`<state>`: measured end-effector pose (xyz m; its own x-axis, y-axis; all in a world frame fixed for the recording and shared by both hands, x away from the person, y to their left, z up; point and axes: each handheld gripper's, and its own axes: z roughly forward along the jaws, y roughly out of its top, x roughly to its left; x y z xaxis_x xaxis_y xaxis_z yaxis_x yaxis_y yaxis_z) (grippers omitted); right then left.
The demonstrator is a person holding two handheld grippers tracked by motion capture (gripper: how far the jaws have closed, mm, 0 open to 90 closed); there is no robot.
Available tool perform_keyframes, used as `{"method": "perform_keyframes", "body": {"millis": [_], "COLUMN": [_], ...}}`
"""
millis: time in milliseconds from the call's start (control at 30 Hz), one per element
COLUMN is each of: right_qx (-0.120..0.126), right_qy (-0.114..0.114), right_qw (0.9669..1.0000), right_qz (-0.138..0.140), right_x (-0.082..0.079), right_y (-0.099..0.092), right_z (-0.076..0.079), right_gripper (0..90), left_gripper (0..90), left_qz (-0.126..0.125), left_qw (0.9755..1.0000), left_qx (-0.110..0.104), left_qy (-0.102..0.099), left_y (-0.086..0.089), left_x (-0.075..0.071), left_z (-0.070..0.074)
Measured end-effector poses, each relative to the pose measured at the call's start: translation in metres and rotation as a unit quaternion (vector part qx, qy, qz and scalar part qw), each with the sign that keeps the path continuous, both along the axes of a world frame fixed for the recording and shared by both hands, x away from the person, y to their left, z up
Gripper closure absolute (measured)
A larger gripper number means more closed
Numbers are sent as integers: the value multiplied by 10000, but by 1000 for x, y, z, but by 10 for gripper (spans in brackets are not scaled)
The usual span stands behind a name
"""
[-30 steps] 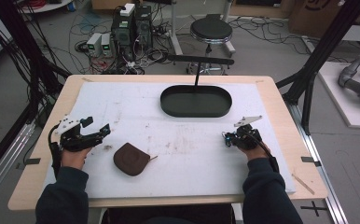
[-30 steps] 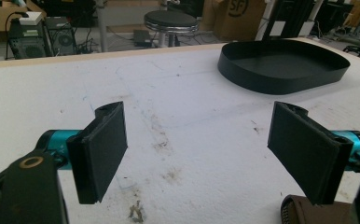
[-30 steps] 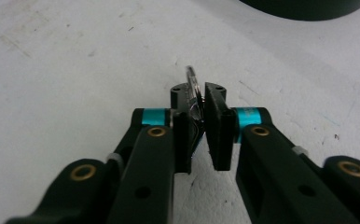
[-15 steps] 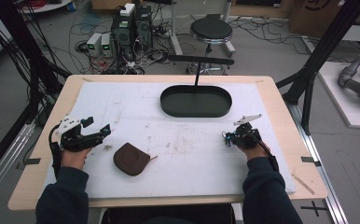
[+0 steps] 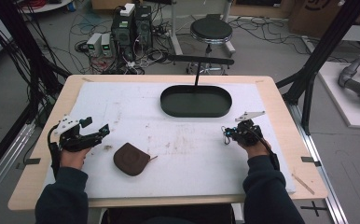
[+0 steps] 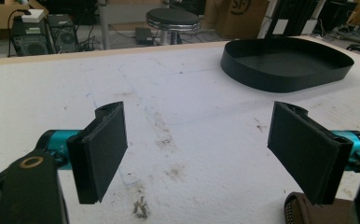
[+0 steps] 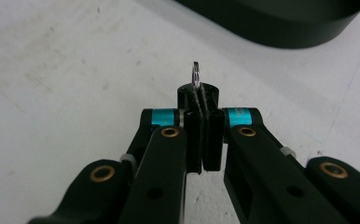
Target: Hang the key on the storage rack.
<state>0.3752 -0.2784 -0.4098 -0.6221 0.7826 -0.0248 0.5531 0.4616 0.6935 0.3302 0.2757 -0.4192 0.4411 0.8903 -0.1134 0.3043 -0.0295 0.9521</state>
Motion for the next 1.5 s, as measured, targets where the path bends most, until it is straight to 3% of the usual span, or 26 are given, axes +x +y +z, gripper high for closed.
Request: {"method": "perform_keyframes", "body": {"millis": [100, 200, 367, 500, 633, 733, 767, 800, 867, 1100, 1200, 1300, 1500], "right_qx": [363, 548, 643, 626, 749, 792, 951, 951, 1064, 1187, 1341, 1333, 1530], "right_qy": [-227, -378, -519, -698, -962, -1115, -1235, -1235, -1258, -1167, -1141, -1037, -1164], "right_qw": [9991, 9977, 9965, 9955, 9925, 9906, 9877, 9877, 9861, 9853, 9830, 9836, 9779], "right_qz": [-49, -113, -156, -127, -123, -97, -110, -110, -231, -393, -522, -636, -821], "right_x": [0, 4, 14, 29, 53, 64, 75, 75, 92, 121, 132, 136, 145], "right_y": [-5, -6, -2, 6, 9, 8, 5, 5, 1, -6, -11, -15, -20], "right_z": [14, 24, 36, 52, 77, 87, 95, 95, 104, 107, 100, 95, 87], "right_gripper": [900, 900, 900, 900, 900, 900, 900, 900, 900, 900, 900, 900, 898], "left_gripper": [196, 196, 196, 196, 197, 197, 197, 197, 197, 201, 203, 204, 204], "left_qz": [-6, -7, -1, -4, -13, -12, -10, -5, -5, 18, 5, 4, 4], "left_qw": [10000, 10000, 10000, 10000, 10000, 10000, 10000, 10000, 10000, 10000, 10000, 10000, 10000], "left_qx": [-2, -26, -48, -53, -57, -55, -51, -56, -55, -68, -63, -65, -63], "left_qy": [8, -15, -28, -31, -40, -36, -35, -32, -22, -34, -34, -25, -17], "left_y": [0, 1, 2, 3, 3, 3, 3, 4, 4, 6, 6, 6, 8], "left_x": [0, 0, 0, 0, 0, 0, 0, 0, 0, -1, -1, -1, -2], "left_z": [0, 0, 0, 0, 0, 0, 0, 0, 0, 0, 0, 0, -1]}}
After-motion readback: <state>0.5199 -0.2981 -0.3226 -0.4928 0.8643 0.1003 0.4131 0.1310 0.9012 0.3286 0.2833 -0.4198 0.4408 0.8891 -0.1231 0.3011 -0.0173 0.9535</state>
